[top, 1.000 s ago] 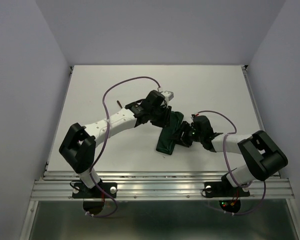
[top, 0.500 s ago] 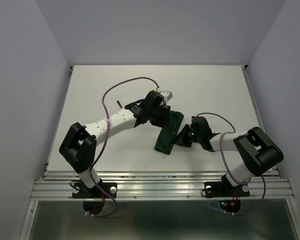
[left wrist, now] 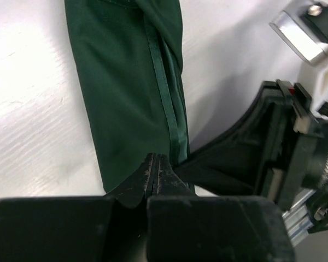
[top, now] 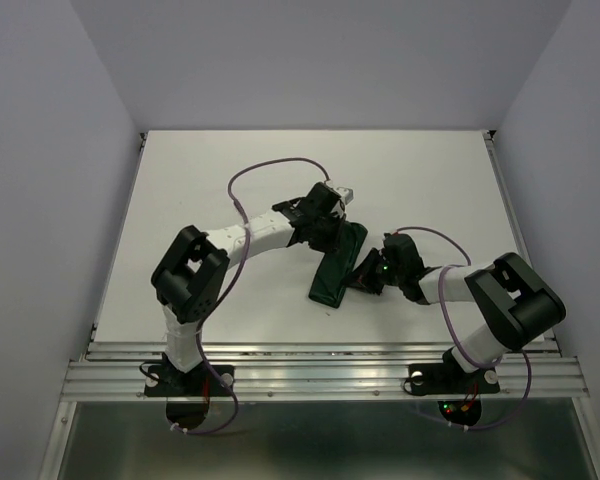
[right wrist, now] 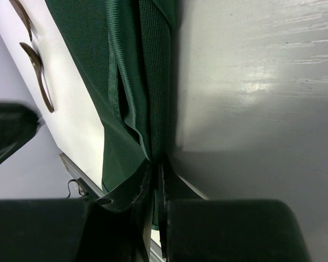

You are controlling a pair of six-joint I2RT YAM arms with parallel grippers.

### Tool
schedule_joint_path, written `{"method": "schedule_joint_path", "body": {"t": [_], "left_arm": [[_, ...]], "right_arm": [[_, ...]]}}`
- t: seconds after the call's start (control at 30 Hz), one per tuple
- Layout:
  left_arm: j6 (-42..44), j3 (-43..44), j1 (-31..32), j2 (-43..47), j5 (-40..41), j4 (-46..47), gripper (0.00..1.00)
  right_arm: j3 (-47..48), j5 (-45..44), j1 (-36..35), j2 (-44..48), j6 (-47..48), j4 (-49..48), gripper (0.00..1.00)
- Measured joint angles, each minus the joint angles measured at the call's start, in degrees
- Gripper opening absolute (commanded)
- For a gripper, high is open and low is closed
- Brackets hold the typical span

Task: Fold the napkin into a case and place the utensils inside
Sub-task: Smooth out the smaller rectangle-folded napkin at the center of the board.

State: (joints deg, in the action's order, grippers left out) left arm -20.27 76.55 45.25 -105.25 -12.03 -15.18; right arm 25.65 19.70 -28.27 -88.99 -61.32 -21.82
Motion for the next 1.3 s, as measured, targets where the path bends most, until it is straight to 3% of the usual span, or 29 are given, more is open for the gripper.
{"method": "schedule_joint_path", "body": {"t": [0.2,0.67,1.3], "left_arm": [[0.22,3.63,-0.02,-7.23,-1.57,0.22,0.0],[0.44,7.98,0.0,-14.38,-5.18,0.48,0.0],[0.04,13.99,-0.31,-18.45,-5.31,2.05,0.0]], "right_arm": [[-0.17,-0.37,0.0,0.07,0.02,-0.17,0.01],[-0.17,-0.44,0.0,0.07,0.02,-0.17,0.01],[-0.15,-0.42,0.0,0.07,0.04,-0.85,0.01]]}}
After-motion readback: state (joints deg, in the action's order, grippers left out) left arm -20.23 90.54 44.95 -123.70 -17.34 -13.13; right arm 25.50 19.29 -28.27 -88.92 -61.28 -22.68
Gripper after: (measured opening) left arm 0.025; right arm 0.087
